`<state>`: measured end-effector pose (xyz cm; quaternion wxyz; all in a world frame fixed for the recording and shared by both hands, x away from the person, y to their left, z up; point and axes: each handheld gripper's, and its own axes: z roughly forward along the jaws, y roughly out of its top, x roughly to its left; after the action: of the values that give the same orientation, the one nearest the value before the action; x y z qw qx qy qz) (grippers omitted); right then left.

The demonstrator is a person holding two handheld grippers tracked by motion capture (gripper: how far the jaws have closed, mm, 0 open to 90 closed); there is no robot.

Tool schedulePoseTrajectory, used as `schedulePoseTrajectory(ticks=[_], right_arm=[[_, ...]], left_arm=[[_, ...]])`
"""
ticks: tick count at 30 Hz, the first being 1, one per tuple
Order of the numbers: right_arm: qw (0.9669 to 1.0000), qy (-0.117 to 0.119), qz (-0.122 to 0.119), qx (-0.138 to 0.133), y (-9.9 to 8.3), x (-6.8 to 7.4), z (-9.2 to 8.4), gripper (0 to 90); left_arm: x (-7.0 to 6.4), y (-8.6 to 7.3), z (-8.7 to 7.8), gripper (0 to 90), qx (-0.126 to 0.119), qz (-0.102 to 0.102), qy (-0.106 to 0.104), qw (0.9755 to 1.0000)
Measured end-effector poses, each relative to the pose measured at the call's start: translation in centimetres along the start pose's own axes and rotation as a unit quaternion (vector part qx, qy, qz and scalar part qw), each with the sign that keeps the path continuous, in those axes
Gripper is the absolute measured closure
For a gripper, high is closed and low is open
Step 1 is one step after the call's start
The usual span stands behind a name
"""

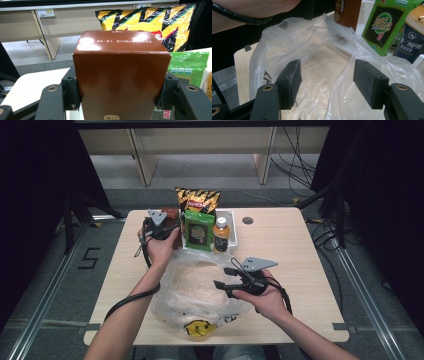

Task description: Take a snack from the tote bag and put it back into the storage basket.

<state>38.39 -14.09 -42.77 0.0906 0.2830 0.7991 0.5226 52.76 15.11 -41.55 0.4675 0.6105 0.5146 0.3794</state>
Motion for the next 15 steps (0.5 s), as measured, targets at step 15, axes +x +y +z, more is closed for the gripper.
schedulePoseTrajectory(ticks=[15], right_arm=[[1.0,-0.006,-0.005,0.004,-0.02,0.08,-0.04,39.4]], left_arm=[[-0.24,-0.41,0.39,36.5,0.009,-0.005,-0.002,0.9999]])
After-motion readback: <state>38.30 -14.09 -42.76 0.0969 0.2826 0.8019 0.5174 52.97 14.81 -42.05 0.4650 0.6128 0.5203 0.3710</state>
